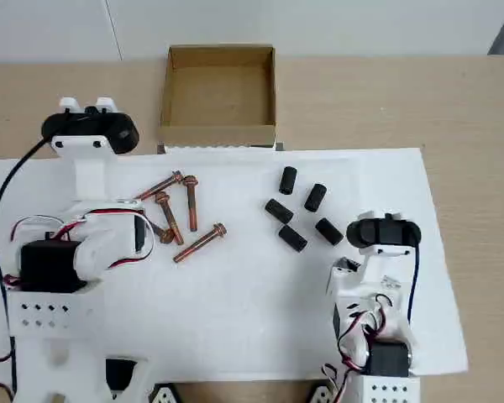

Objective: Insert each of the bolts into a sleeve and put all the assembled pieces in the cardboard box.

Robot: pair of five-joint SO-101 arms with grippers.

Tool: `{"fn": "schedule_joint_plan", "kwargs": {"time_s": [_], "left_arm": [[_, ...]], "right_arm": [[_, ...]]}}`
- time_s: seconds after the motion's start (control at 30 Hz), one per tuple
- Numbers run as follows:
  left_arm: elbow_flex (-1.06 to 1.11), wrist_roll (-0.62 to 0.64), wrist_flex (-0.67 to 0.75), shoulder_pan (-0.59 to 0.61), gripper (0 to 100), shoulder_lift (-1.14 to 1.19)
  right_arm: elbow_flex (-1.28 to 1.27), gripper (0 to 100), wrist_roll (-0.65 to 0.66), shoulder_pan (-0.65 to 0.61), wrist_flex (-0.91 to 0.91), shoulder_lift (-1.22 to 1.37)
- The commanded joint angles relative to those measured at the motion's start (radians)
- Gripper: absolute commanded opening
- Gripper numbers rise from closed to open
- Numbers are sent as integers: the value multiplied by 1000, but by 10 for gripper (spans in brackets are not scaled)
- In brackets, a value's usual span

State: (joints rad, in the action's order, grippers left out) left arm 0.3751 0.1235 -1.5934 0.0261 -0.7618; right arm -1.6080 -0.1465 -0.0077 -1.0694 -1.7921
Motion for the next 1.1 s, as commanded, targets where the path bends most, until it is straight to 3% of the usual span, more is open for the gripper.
{"fn": "schedule_joint_plan", "kwargs": {"time_s": [0.0,0.2,0.53,0.73,0.93,1.07], "left_arm": [[-39,-5,-3,5,8,2],[-35,-5,3,0,8,3],[4,-48,3,0,8,5],[90,-207,0,6,8,5],[127,-219,3,6,8,32],[119,-222,-3,40,8,160]], "right_arm": [[178,4,12,7,-5,2],[453,4,80,-10,-99,128],[936,4,86,-13,-229,791],[1191,4,244,-10,-323,1116],[1376,4,305,-10,-433,1374],[1459,4,489,-13,-473,1503]]}}
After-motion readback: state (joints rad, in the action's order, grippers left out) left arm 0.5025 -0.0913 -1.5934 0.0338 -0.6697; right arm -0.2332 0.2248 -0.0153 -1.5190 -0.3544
